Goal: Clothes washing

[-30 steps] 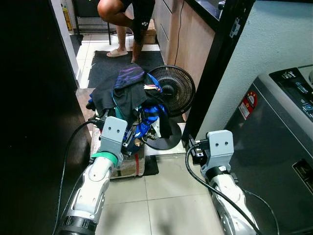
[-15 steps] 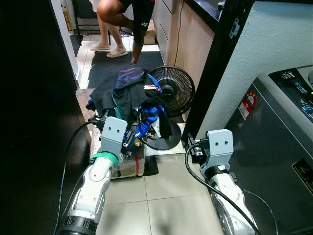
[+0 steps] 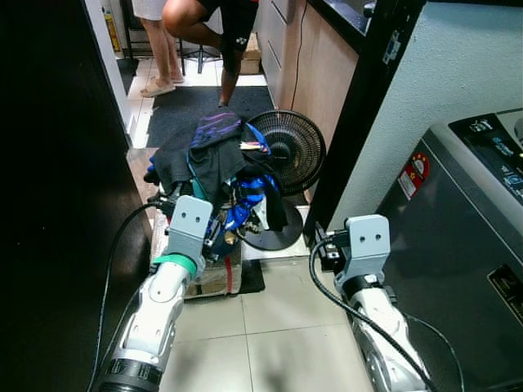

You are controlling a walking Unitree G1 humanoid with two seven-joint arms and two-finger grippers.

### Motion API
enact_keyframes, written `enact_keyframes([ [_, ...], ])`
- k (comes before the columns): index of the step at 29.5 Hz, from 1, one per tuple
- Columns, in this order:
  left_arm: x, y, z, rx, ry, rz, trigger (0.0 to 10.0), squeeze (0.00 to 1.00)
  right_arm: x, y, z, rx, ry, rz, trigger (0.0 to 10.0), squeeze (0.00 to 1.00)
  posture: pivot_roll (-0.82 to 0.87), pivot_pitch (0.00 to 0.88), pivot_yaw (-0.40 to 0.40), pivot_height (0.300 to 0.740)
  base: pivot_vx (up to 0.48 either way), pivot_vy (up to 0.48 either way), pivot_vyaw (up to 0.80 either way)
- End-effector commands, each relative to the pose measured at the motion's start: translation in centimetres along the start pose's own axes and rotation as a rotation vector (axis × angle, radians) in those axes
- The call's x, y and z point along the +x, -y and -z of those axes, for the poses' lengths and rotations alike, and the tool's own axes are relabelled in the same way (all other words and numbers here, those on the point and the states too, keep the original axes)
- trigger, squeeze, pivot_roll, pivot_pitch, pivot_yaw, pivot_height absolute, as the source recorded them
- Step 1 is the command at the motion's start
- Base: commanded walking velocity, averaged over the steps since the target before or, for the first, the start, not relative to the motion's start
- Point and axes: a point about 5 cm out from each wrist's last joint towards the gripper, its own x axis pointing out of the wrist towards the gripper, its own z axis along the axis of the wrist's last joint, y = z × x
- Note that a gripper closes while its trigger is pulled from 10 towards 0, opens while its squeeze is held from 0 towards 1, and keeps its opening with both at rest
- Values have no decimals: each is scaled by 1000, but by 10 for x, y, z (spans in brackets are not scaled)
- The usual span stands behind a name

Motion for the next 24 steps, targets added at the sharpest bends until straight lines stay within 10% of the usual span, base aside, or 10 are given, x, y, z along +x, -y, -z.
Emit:
enact_keyframes([
  [1, -1, 2, 2, 8, -8, 2, 10000, 0, -3, 1, 4, 4, -15, 0, 10000, 0, 16, 68, 15, 740, 0, 0, 0],
  [24, 0, 9, 2, 4, 10, -1, 10000, 0, -3, 3, 6, -52, -25, -7, 10000, 0, -2, 62, -7, 740, 341, 0, 370],
])
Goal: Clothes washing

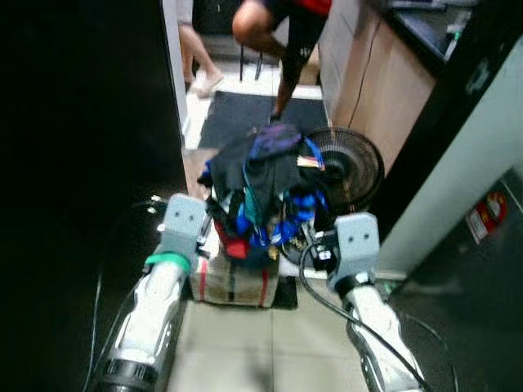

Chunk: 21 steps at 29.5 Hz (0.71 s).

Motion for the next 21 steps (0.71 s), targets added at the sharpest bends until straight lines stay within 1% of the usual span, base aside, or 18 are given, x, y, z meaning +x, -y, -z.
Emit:
enact_keyframes([
  [1, 0, 6, 4, 2, -14, 17, 10000, 0, -2, 6, 5, 0, -24, 14, 10000, 0, -2, 62, -7, 740, 394, 0, 0],
  [7, 0, 10, 6, -14, -17, 16, 10000, 0, -1, 10, 6, -6, -26, 7, 10000, 0, -10, 51, -17, 740, 318, 0, 0],
  [13, 2, 11, 4, -17, -3, 12, 10000, 0, 1, 14, 5, -21, -27, 6, 10000, 0, -8, 39, -23, 740, 471, 0, 0],
  [21, 1, 9, 6, -13, -3, 10, 10000, 0, 0, 13, 7, -23, -29, 4, 10000, 0, -9, 33, -16, 740, 480, 0, 0],
])
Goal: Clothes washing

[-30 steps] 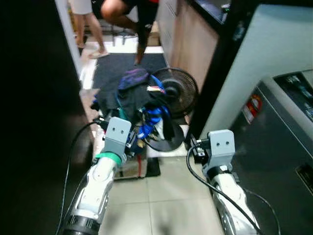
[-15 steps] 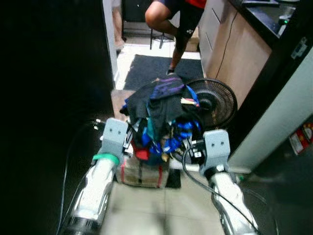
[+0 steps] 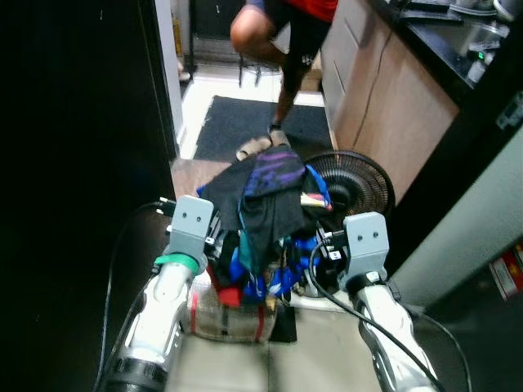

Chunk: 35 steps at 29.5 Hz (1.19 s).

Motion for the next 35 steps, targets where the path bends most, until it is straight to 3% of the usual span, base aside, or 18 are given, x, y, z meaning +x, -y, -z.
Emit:
enact_keyframes([
  [1, -3, -4, 8, 11, -29, -10, 10000, 0, -2, 0, 4, 10, -17, 4, 10000, 0, -9, 33, -16, 740, 480, 0, 0],
  [7, -1, -3, 8, 16, -30, -4, 10000, 0, -4, 1, 7, 8, -25, 7, 10000, 0, -9, 32, -10, 740, 414, 0, 0],
  [23, 2, -2, 12, 34, -57, 3, 10000, 0, -6, 0, 11, 8, -34, 16, 10000, 0, -13, 30, 6, 740, 0, 0, 0],
  [30, -1, 3, 38, -15, -207, 30, 10000, 0, -5, 5, 17, -8, -50, 41, 10000, 0, -12, 8, 21, 740, 0, 0, 0],
  [35, -3, 2, 41, -17, -208, 26, 10000, 0, -4, 14, 22, -21, -61, 66, 10000, 0, -12, 4, 29, 740, 0, 0, 0],
])
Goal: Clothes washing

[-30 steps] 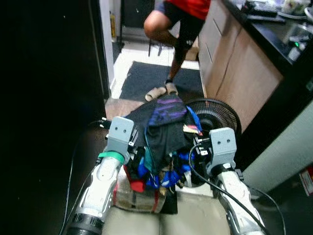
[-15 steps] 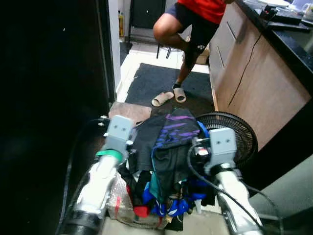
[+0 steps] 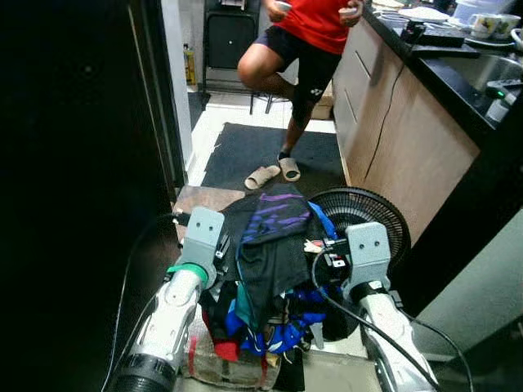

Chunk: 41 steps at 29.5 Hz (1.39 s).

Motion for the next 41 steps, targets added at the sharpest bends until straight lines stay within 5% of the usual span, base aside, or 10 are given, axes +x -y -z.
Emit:
enact_keyframes([
  [1, -1, -2, 5, -19, -18, -7, 10000, 0, 2, 8, 3, -3, -4, 26, 10000, 0, -12, 5, 29, 740, 0, 0, 0],
  [8, 3, 0, 1, -45, -20, 5, 10000, 0, 4, 24, 2, -20, 0, 71, 10000, 0, -16, 16, 44, 740, 0, 0, 0],
  [10, 14, 20, -12, -31, 0, 74, 10000, 0, 7, 34, 1, -39, 2, 98, 10000, 0, -22, 24, 60, 740, 0, 0, 0],
  [15, 21, 32, -19, -13, 4, 114, 10000, 0, 10, 37, 1, -52, 5, 105, 10000, 0, -28, 28, 72, 740, 0, 0, 0],
  [23, 35, 80, -39, 106, -8, 275, 10000, 0, 16, 53, -4, -79, 18, 164, 10000, 0, -55, 56, 115, 740, 0, 0, 0],
  [29, 38, 93, -47, 103, -23, 304, 10000, 0, 14, 57, -4, -80, 21, 183, 10000, 0, -65, 75, 125, 740, 0, 0, 0],
  [30, 39, 94, -50, 95, -26, 304, 10000, 376, 13, 57, -4, -81, 20, 184, 10000, 0, -62, 82, 126, 740, 0, 0, 0],
  [33, 41, 91, -51, 92, -32, 292, 10000, 408, 12, 56, -2, -80, 18, 181, 10000, 0, -60, 85, 126, 740, 0, 0, 0],
  [34, 43, 82, -49, 88, -42, 265, 10000, 1000, 11, 53, -1, -77, 13, 174, 10000, 0, -49, 91, 120, 740, 0, 0, 0],
  [41, 48, 45, -38, 81, -74, 156, 10000, 1000, 18, 34, -1, -55, 18, 114, 10000, 0, -24, 96, 102, 740, 0, 0, 0],
])
